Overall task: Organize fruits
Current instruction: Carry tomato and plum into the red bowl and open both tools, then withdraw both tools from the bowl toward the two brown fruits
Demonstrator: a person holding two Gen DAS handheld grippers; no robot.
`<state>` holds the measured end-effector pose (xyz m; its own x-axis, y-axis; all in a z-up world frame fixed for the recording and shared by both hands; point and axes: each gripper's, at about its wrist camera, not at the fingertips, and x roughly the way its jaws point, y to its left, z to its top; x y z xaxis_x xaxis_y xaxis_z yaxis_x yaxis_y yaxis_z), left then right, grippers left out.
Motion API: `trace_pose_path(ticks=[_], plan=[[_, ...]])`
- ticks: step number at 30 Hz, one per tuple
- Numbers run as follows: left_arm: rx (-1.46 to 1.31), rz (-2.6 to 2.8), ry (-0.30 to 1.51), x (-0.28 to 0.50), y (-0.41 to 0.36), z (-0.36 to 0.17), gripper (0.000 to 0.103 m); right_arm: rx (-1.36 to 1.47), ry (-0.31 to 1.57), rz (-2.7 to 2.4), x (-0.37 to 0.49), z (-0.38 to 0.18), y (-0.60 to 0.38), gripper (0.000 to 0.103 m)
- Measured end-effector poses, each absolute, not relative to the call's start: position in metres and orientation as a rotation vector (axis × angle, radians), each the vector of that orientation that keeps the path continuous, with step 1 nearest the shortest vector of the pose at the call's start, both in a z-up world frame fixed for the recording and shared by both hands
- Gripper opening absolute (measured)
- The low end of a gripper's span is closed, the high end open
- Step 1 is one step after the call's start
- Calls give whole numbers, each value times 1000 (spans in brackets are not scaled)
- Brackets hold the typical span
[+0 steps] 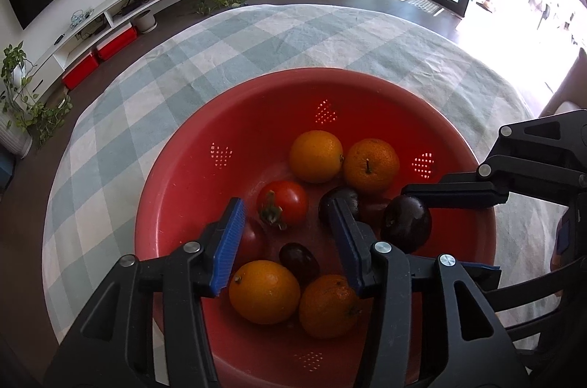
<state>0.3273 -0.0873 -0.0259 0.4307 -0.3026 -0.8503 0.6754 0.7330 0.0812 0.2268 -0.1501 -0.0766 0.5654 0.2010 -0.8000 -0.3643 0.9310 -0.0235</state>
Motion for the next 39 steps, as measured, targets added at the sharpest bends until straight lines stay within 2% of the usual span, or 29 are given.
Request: trace_pose_path(ticks=[5,9,10,13,17,18,19,28,33,39], plan=[[435,-633,935,325,-85,-25,49,-198,905,327,223,-75,-149,39],[424,-619,911,319,-81,-16,57,-196,896,324,220,-72,-151,42],[420,-613,901,317,-80,-13,58,-198,887,318,218,-70,-152,46],[381,-583,856,308,-70,3,71,-183,848,312,211,-60,-155,59],[261,-546,779,291,-44,32,99,-124,764,317,196,-37,-166,79],[229,-545,760,284,-38,39,103,-108,737,325,191,-31,-168,81],[200,-556,742,277,-32,45,103,-90,710,333,184,-25,-171,86],[163,-486,649,191,-5,58,103,59,626,339,132,-6,-198,93],[154,-421,709,152,3,34,103,151,658,314,108,-17,-214,94],[-8,-470,814,118,16,0,103,242,724,287,79,-40,-220,95]])
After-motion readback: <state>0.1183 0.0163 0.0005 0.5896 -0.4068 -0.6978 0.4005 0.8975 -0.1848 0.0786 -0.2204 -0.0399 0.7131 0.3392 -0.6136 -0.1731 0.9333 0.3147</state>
